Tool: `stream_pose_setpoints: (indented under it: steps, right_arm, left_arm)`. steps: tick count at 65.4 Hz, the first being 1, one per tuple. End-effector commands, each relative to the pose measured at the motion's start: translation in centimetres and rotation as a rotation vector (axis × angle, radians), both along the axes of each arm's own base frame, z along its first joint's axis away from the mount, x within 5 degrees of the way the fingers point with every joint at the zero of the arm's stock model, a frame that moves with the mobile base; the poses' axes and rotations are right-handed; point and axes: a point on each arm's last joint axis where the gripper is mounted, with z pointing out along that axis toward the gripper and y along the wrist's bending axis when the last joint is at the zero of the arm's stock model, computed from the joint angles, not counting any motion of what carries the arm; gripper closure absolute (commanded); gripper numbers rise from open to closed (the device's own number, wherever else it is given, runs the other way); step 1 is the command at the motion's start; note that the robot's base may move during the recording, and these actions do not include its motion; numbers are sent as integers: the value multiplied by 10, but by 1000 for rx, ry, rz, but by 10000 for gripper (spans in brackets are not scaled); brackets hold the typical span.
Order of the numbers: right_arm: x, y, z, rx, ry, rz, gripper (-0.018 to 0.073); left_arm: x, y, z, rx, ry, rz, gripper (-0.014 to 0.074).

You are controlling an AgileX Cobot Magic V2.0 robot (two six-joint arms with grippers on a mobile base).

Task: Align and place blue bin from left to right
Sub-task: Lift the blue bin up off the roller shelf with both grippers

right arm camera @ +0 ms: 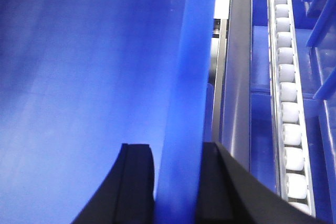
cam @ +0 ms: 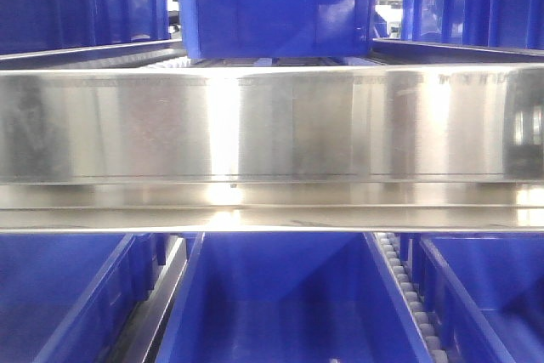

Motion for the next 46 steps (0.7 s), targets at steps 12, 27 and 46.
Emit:
stream_pose_setpoints:
  steps: [12,27,46]
  right_arm:
    - [-6,-8,18,-41,-130,-12,629]
    - [-6,-8,18,-41,-130,-12,629]
    - [-6,-8,18,-41,-130,-12,629]
  left_arm:
    - [-7,5,17,2,-107,2,606]
    - [-7,5,17,2,-107,2,606]
    - [-7,5,17,2,-107,2,606]
